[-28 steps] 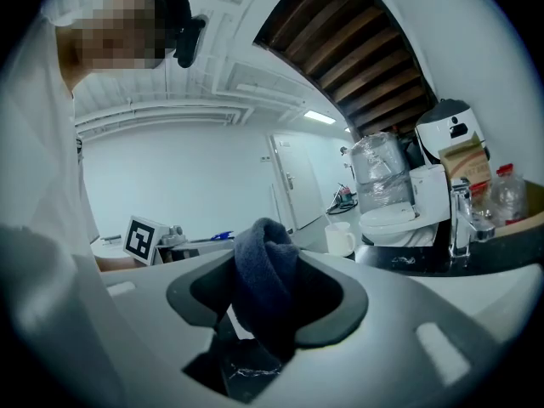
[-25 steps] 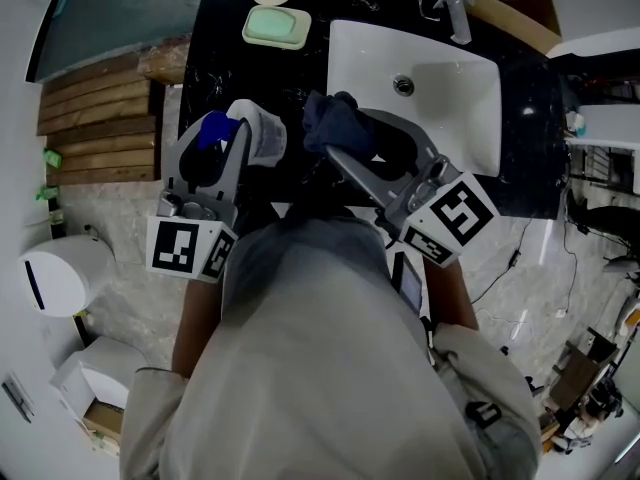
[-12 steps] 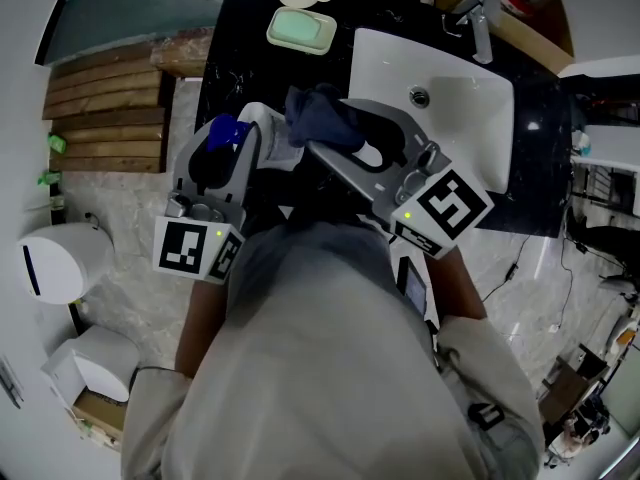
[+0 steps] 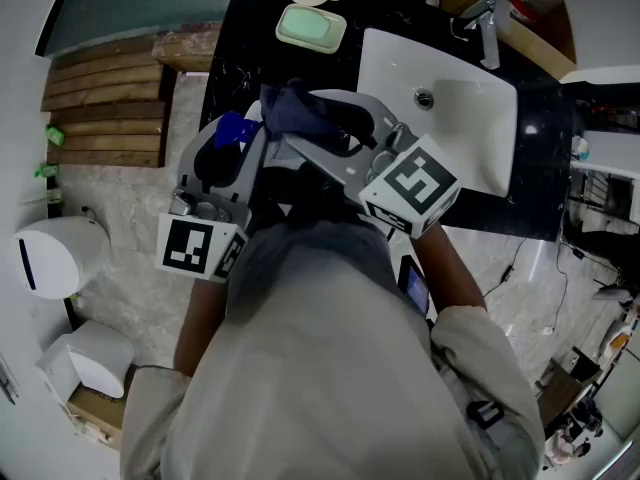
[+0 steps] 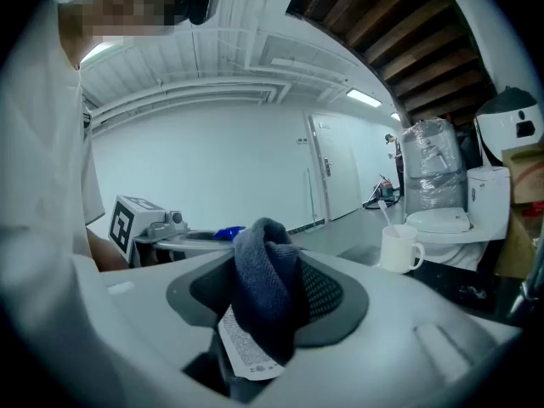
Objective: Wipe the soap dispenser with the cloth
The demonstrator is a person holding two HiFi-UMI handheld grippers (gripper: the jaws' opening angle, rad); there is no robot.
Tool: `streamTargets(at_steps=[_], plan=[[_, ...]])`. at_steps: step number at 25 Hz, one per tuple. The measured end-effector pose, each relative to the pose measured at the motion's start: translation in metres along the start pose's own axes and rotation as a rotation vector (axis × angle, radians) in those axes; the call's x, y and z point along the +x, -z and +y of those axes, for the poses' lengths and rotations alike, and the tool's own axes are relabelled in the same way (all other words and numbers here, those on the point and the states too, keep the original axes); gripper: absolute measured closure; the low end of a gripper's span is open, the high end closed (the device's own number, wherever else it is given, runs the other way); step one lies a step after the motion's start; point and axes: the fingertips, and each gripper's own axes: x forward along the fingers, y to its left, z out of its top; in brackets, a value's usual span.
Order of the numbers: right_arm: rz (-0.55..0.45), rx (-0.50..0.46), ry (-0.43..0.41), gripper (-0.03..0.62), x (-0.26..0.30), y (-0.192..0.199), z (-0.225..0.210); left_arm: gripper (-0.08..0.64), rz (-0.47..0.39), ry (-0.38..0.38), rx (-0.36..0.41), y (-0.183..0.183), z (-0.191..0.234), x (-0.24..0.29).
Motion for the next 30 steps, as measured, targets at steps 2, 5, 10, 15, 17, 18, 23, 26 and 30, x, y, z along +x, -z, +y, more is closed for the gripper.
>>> streamTargets(at_steps=[2,5,10,15,17,18,23,26,30], plan=[[0.009,-0.001,-0.013,0.413,0.005,0.002,0.0,0.42,0.002,-0.001,-0.003,0.001,0.002,0.0],[0.018,0.006,-0.021,0.413,0.008,0.005,-0.002,0.42,0.001,-0.003,-0.001,0.001,0.004,0.0],[0.021,0.02,-0.02,0.413,0.011,0.01,-0.004,0.42,0.0,-0.005,0.006,0.002,0.005,0.0],[0.022,0.04,-0.018,0.413,0.013,0.015,-0.005,0.42,-0.022,0.002,-0.005,0.0,0.008,-0.001],[0.026,0.048,-0.013,0.413,0.014,0.018,-0.005,0.42,-0.011,-0.001,-0.01,0.003,0.01,-0.002],[0.029,0.052,-0.012,0.413,0.014,0.019,-0.006,0.419,-0.007,-0.004,-0.014,0.003,0.01,-0.003],[0.037,0.061,-0.014,0.413,0.015,0.022,-0.005,0.419,0.003,-0.007,-0.022,0.006,0.013,-0.006],[0.042,0.065,-0.013,0.413,0.016,0.025,-0.005,0.419,0.006,-0.01,-0.03,0.008,0.015,-0.008],[0.058,0.073,-0.009,0.413,0.016,0.031,-0.005,0.419,-0.004,-0.014,-0.041,0.007,0.016,-0.009]])
